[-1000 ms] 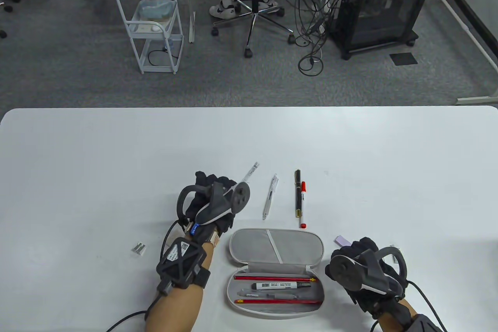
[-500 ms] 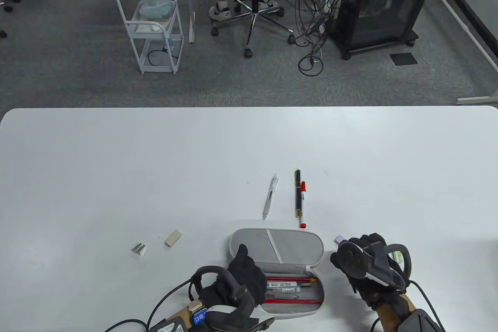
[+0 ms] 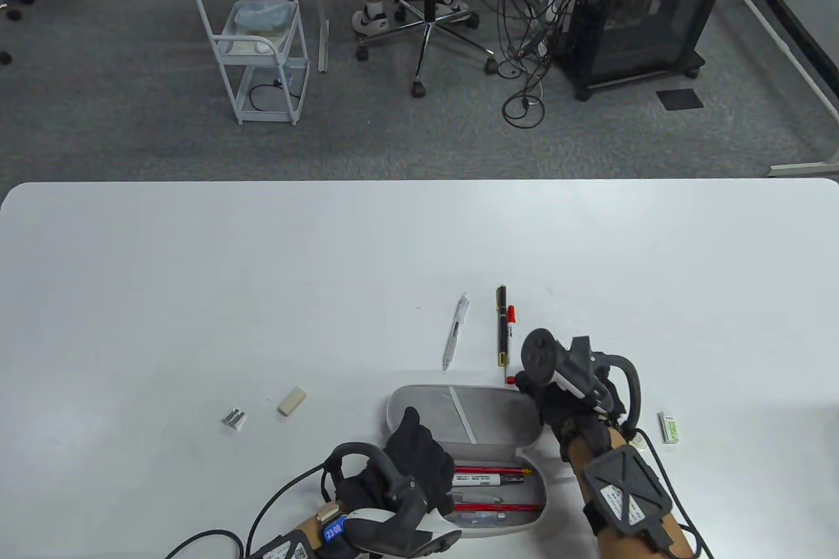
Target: Pack double-layer zippered pencil case
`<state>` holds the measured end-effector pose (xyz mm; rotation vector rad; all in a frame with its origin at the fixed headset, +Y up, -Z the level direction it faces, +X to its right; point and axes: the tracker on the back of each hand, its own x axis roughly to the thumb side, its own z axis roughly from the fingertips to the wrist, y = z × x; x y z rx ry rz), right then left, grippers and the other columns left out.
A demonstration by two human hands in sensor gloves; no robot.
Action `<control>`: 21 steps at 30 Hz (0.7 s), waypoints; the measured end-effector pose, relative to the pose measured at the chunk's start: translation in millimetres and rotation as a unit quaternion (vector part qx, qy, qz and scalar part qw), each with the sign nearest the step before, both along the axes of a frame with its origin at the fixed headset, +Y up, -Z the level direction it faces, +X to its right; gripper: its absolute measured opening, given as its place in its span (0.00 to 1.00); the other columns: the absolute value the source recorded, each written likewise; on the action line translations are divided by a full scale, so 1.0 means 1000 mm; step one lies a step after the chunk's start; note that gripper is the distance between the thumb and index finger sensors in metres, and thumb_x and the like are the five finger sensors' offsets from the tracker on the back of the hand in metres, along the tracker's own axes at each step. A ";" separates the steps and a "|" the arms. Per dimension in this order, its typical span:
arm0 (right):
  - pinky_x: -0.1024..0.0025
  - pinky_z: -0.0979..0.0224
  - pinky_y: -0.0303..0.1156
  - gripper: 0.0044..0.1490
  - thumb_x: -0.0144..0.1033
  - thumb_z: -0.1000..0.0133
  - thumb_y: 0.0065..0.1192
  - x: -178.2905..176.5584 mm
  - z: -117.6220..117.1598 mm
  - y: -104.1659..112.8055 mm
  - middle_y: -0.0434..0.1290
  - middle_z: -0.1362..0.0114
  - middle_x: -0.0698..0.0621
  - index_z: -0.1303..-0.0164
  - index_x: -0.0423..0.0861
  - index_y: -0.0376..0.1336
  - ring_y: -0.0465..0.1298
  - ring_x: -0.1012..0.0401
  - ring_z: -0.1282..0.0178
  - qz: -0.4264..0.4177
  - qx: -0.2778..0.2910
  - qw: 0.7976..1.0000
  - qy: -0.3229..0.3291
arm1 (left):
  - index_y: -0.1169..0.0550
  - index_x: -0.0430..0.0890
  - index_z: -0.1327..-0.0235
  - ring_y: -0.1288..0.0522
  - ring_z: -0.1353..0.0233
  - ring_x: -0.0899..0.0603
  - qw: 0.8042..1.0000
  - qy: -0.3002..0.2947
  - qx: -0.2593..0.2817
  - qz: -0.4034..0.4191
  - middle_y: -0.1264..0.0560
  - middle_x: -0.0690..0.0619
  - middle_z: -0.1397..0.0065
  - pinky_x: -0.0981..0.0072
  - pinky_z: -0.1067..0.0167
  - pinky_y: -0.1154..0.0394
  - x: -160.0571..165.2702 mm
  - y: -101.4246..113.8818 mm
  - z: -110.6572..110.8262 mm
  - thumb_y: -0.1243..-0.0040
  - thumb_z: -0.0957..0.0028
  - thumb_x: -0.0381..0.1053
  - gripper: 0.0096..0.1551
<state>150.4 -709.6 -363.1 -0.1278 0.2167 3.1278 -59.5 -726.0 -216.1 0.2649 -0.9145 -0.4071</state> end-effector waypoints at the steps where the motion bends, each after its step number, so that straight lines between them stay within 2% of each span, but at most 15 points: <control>1: 0.46 0.27 0.60 0.48 0.65 0.53 0.58 -0.004 -0.005 -0.002 0.80 0.41 0.47 0.33 0.42 0.66 0.78 0.50 0.44 0.004 -0.010 1.000 -0.005 | 0.22 0.54 0.45 0.21 0.34 0.40 1.000 0.003 -0.003 0.003 0.19 0.56 0.39 0.39 0.28 0.37 -0.001 0.000 0.000 0.52 0.54 0.71 0.32; 5: 0.45 0.26 0.59 0.51 0.67 0.55 0.58 -0.024 -0.027 -0.014 0.79 0.39 0.46 0.30 0.42 0.64 0.77 0.50 0.42 0.057 -0.062 0.996 -0.024 | 0.22 0.54 0.45 0.21 0.34 0.40 1.000 0.013 -0.017 0.020 0.19 0.55 0.39 0.39 0.28 0.37 -0.008 0.003 -0.003 0.52 0.54 0.71 0.32; 9: 0.45 0.25 0.57 0.55 0.70 0.58 0.59 -0.030 -0.039 -0.024 0.77 0.36 0.46 0.28 0.43 0.62 0.75 0.49 0.39 0.126 -0.114 0.985 -0.030 | 0.22 0.54 0.45 0.21 0.34 0.40 1.000 0.010 -0.003 0.014 0.19 0.55 0.39 0.39 0.28 0.37 -0.009 0.006 -0.002 0.52 0.54 0.71 0.32; 11: 0.45 0.25 0.57 0.55 0.69 0.58 0.60 -0.029 -0.043 -0.027 0.77 0.36 0.46 0.28 0.43 0.63 0.75 0.49 0.39 0.152 -0.121 0.980 -0.031 | 0.22 0.54 0.45 0.21 0.34 0.40 1.000 0.004 0.005 0.010 0.19 0.55 0.39 0.39 0.28 0.37 -0.008 0.006 0.000 0.52 0.54 0.71 0.32; 13: 0.45 0.25 0.57 0.50 0.66 0.55 0.63 -0.025 -0.047 -0.029 0.78 0.36 0.47 0.29 0.44 0.64 0.76 0.49 0.39 0.168 -0.129 0.977 -0.035 | 0.21 0.54 0.45 0.21 0.34 0.40 1.000 0.001 0.004 0.011 0.19 0.55 0.39 0.39 0.28 0.37 -0.008 0.007 0.001 0.52 0.53 0.71 0.32; 17: 0.45 0.26 0.59 0.43 0.58 0.52 0.66 -0.008 -0.055 -0.033 0.80 0.40 0.48 0.35 0.41 0.67 0.77 0.50 0.41 0.156 -0.128 0.977 -0.069 | 0.21 0.54 0.45 0.21 0.34 0.40 1.000 0.004 -0.004 0.015 0.18 0.55 0.40 0.39 0.28 0.36 -0.010 0.006 0.000 0.52 0.53 0.70 0.32; 21: 0.45 0.28 0.61 0.38 0.53 0.53 0.68 0.001 -0.058 -0.036 0.82 0.50 0.48 0.44 0.37 0.71 0.79 0.51 0.49 0.100 -0.104 0.986 -0.078 | 0.21 0.54 0.45 0.21 0.34 0.40 1.000 0.013 -0.014 0.017 0.18 0.55 0.40 0.39 0.28 0.36 -0.014 0.005 -0.004 0.52 0.53 0.71 0.32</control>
